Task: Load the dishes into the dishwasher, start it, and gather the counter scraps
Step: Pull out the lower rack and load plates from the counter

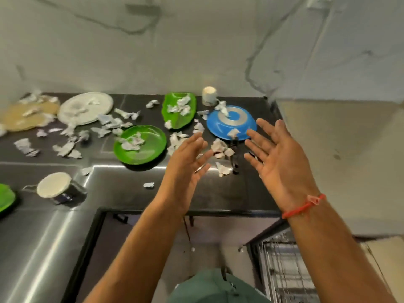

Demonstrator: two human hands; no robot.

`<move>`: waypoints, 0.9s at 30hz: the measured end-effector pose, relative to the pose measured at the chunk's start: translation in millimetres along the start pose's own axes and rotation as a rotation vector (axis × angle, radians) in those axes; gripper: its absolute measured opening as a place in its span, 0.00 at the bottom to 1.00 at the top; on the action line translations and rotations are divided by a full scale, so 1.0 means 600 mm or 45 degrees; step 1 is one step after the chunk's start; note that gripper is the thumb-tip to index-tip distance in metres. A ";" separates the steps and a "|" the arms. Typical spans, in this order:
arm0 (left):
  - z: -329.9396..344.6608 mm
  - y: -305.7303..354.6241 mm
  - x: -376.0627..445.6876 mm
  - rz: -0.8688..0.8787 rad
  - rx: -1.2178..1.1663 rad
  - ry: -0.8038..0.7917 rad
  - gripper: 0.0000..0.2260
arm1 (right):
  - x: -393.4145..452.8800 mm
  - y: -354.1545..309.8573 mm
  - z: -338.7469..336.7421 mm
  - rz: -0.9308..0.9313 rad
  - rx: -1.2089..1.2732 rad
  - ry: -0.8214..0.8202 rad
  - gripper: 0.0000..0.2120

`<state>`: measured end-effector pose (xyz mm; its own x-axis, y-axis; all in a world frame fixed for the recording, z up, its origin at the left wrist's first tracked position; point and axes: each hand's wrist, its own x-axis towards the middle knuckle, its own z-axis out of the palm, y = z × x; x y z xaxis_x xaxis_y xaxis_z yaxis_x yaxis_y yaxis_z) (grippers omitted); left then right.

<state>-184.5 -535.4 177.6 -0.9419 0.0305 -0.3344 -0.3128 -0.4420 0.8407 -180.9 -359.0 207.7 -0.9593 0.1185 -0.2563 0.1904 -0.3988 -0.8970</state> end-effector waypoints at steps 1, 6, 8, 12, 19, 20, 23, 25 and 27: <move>-0.011 0.005 0.001 0.021 -0.032 0.056 0.15 | 0.011 0.004 0.016 0.026 -0.001 -0.050 0.22; -0.058 0.041 -0.016 0.145 -0.045 0.272 0.14 | 0.054 0.016 0.086 0.163 -0.010 -0.310 0.23; -0.075 0.057 -0.023 0.220 -0.050 0.368 0.15 | 0.067 0.019 0.112 0.215 -0.019 -0.399 0.23; -0.110 0.073 -0.047 0.285 -0.112 0.558 0.14 | 0.073 0.033 0.159 0.280 -0.037 -0.577 0.21; -0.180 0.111 -0.069 0.419 -0.210 0.768 0.14 | 0.086 0.057 0.254 0.358 -0.069 -0.760 0.21; -0.192 0.121 -0.065 0.435 -0.218 0.782 0.15 | 0.090 0.062 0.270 0.363 -0.078 -0.779 0.21; -0.238 0.145 -0.039 0.465 -0.263 0.793 0.14 | 0.110 0.085 0.319 0.368 -0.112 -0.806 0.22; -0.273 0.164 -0.013 0.468 -0.301 0.796 0.14 | 0.127 0.098 0.356 0.374 -0.148 -0.805 0.23; -0.317 0.188 0.020 0.459 -0.322 0.797 0.14 | 0.147 0.113 0.403 0.387 -0.194 -0.795 0.23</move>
<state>-208.0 -755.5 187.2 -0.7118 -0.6351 -0.3001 0.1092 -0.5222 0.8458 -302.7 -595.4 211.2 -0.7910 -0.5390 -0.2897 0.4516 -0.1949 -0.8707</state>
